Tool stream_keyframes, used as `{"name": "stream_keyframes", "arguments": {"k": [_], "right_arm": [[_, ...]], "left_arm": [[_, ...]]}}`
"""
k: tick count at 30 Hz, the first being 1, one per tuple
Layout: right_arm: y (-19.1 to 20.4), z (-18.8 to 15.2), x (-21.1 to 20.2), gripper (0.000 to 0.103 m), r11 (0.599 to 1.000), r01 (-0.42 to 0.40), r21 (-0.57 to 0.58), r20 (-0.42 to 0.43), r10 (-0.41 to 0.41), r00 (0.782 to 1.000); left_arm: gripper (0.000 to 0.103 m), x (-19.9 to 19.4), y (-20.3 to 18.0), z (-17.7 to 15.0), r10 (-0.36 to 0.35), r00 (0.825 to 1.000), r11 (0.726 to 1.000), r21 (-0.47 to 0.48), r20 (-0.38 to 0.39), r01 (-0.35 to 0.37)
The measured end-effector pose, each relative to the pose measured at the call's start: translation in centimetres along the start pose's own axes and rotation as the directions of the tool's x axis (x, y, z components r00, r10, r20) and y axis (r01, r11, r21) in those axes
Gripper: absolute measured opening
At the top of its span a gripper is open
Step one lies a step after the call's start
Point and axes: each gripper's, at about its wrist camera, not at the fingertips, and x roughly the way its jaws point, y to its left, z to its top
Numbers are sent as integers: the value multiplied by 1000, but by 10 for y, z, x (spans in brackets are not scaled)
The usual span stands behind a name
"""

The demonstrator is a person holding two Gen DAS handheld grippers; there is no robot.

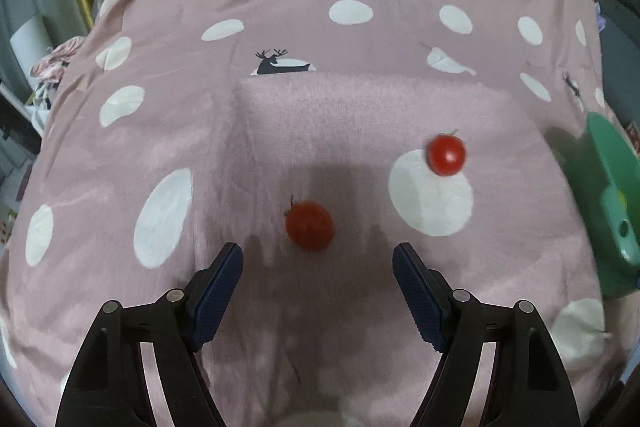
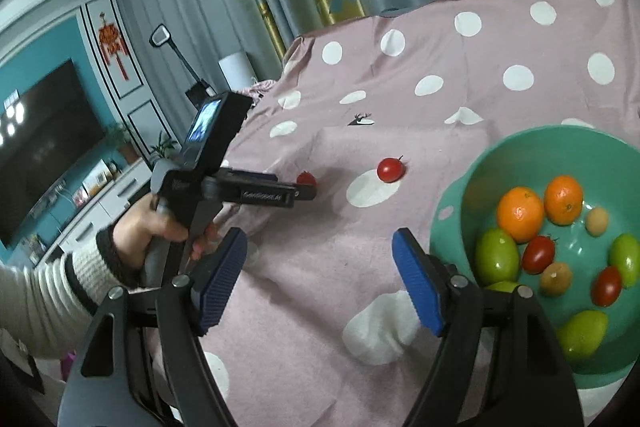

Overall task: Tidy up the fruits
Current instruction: 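Withdraw both open grippers from the bowl toward the remaining cherry tomatoes, then grasp a red cherry tomato with the left gripper while the right grasps another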

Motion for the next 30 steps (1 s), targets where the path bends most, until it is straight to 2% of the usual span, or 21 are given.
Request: {"name": "stream_keyframes", "arguments": {"k": [2, 5, 7, 14, 18, 21, 25, 28, 30], "right_arm": [[1, 0, 0, 76, 1000, 2, -7, -1, -2, 1000], [1, 0, 2, 76, 1000, 6, -16, -5, -6, 1000], [4, 1, 4, 76, 1000, 8, -30, -11, -8, 1000], [12, 0, 11, 76, 998, 7, -55, -39, -10, 999], [19, 2, 22, 76, 998, 23, -61, -68, -28, 997], [24, 8, 33, 76, 998, 28, -51, -91, -32, 995], [28, 24, 59, 76, 995, 97, -27, -129, -99, 987], [20, 41, 88, 75, 983, 184, 18, -188, -177, 966], [9, 50, 110, 75, 966, 253, 52, -233, -234, 944]], "left_arm": [[62, 6, 0, 4, -6, 1000, 1000, 19, -15, 7], [56, 15, -1, 9, -2, 1000, 999, 44, -31, 4], [55, 19, 0, 10, -5, 999, 999, 47, -36, 7], [27, 24, 2, 12, -56, 998, 996, 68, -30, 58], [27, 23, 6, 9, -93, 996, 993, 66, -13, 93], [27, 22, 16, 11, -138, 990, 990, 30, 2, 138], [27, 15, 30, 15, -188, 981, 982, -8, 43, 189], [27, 9, 36, 15, -217, 973, 976, -5, 78, 218], [27, 9, 38, 15, -230, 969, 973, -6, 88, 232]]}}
